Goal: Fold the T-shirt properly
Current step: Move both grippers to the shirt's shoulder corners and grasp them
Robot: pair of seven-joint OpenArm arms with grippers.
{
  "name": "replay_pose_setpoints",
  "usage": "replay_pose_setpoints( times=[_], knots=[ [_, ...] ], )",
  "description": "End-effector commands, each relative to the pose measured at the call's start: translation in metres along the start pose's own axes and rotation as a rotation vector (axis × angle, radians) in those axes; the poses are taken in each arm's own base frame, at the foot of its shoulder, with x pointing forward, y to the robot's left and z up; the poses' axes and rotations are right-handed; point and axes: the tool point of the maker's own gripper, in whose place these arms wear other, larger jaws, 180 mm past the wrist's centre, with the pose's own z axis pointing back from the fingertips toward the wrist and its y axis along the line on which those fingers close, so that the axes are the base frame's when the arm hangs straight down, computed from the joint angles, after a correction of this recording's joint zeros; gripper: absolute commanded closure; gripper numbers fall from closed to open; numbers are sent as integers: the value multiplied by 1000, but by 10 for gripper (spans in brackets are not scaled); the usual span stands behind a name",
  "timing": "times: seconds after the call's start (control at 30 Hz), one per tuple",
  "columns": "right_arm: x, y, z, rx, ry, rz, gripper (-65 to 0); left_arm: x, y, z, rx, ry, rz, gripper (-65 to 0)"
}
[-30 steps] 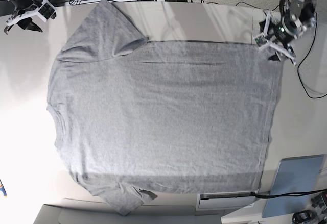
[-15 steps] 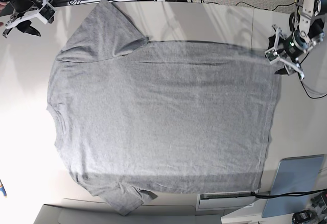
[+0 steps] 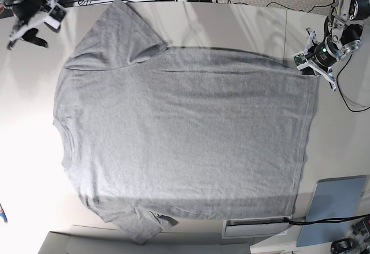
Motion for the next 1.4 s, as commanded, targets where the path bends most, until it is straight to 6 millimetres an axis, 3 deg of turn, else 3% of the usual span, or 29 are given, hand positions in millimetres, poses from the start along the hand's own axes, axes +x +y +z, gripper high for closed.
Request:
replay_pose_setpoints(
  times=[0.0, 0.37, 0.47, 0.6, 0.9, 1.1, 1.37],
  knots=[
    [4, -3, -4, -6, -19, 24, -287, -23, -34, 0, -126, 108, -27, 0],
    [11, 46, -80, 155, -35, 135, -286, -22, -34, 0, -125, 104, -25, 0],
    [10, 52, -94, 178, -25, 171, -286, -22, -34, 0, -125, 104, -24, 0],
    [20, 49, -106, 180, -52, 165, -286, -22, -34, 0, -125, 104, -25, 0],
    [28, 72, -128, 253, -63, 184, -286, -22, -34, 0, -125, 105, -25, 0],
    [37, 74, -142, 267, -76, 201, -286, -22, -34, 0, -125, 106, -25, 0],
    [21, 75, -158, 291, -35, 169, -265, -22, -34, 0, -125, 105, -25, 0]
  ],
)
